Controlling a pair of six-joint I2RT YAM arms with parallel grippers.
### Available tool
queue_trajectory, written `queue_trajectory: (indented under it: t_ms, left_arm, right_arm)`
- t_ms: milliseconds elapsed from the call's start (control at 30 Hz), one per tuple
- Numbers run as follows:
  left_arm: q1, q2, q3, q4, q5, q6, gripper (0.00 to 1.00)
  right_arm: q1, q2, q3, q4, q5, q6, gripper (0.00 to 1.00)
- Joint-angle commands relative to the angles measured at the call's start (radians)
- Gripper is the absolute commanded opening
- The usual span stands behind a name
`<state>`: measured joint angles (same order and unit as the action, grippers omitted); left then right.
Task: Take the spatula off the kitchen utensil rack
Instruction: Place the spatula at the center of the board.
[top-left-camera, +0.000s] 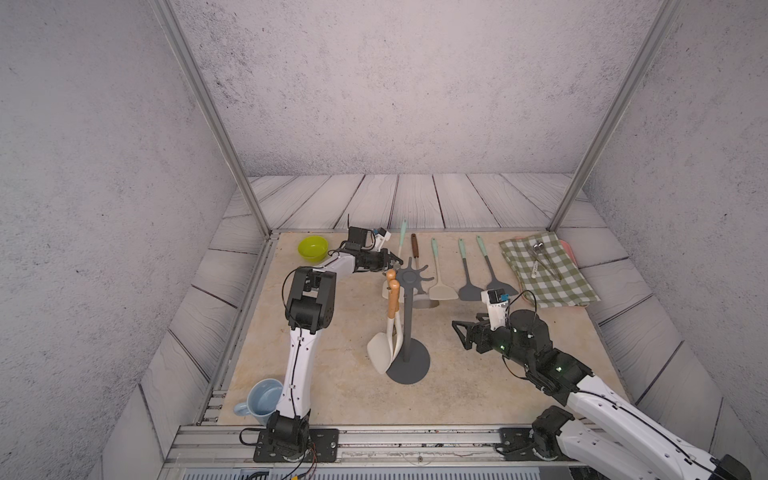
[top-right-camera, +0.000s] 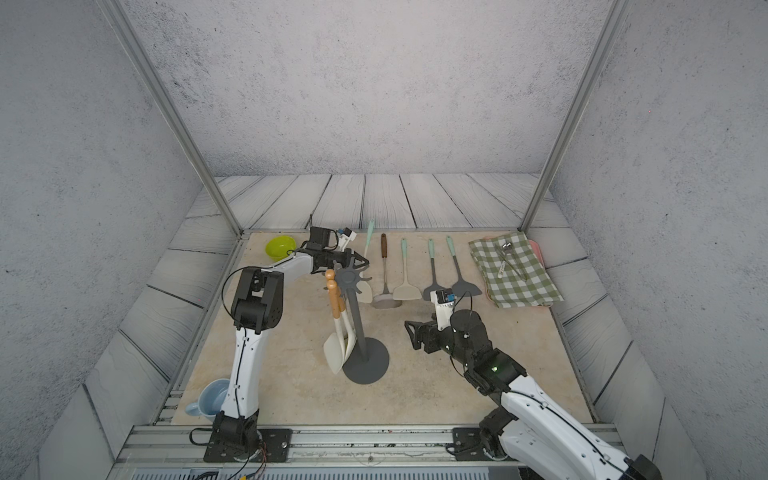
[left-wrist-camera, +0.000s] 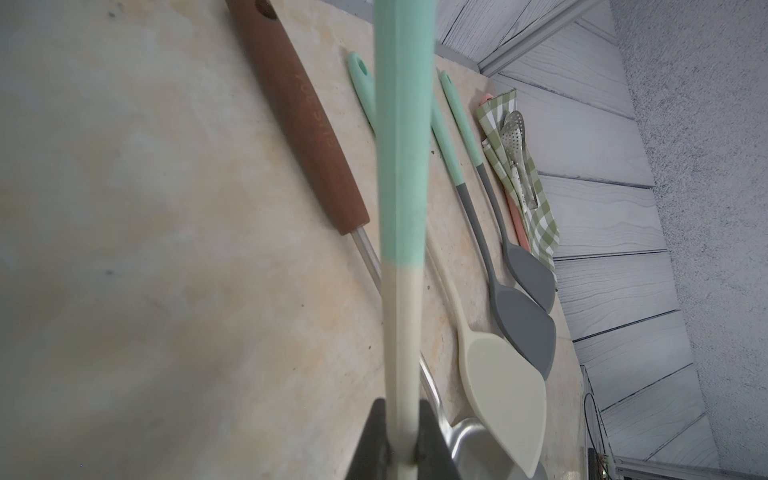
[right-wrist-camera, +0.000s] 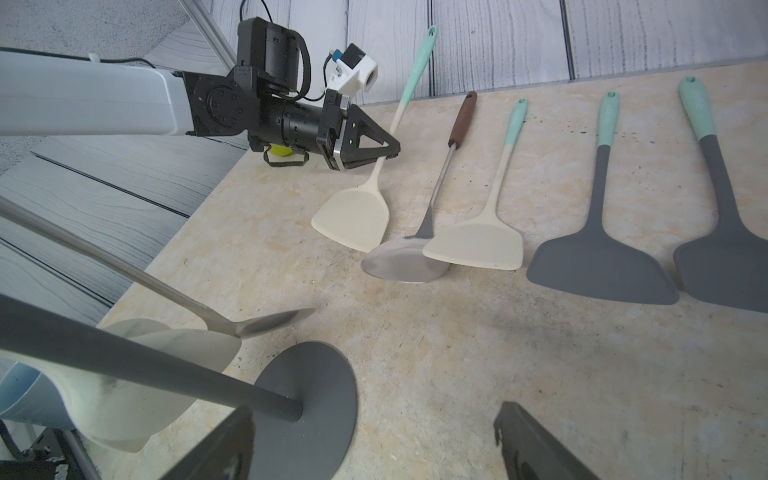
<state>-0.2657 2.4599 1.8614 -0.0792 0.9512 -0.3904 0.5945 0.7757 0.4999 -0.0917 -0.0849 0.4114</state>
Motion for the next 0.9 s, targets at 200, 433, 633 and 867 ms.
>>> queue_trajectory:
  t_ms: [200, 433, 633, 867]
  left_arm:
    - [0.006, -0.003, -0.019, -0.035, -0.032, 0.028, 0.00]
    - [0.011, 0.004, -0.028, -0.062, -0.068, 0.044, 0.00]
    - [0.013, 0.009, -0.030, -0.088, -0.117, 0.046, 0.08]
    - [0.014, -0.013, -0.006, -0.194, -0.196, 0.074, 0.43]
  right_arm:
    - [-0.009, -0.006, -0.006, 0.021, -0.027, 0.013, 0.92]
    - [-0.008, -0.009, -0.009, 0.023, -0.032, 0.014, 0.92]
    - [-0.010, -0.009, -0.011, 0.023, -0.033, 0.015, 0.92]
    - [-0.011, -0.013, -0.015, 0.029, -0.038, 0.018, 0.93]
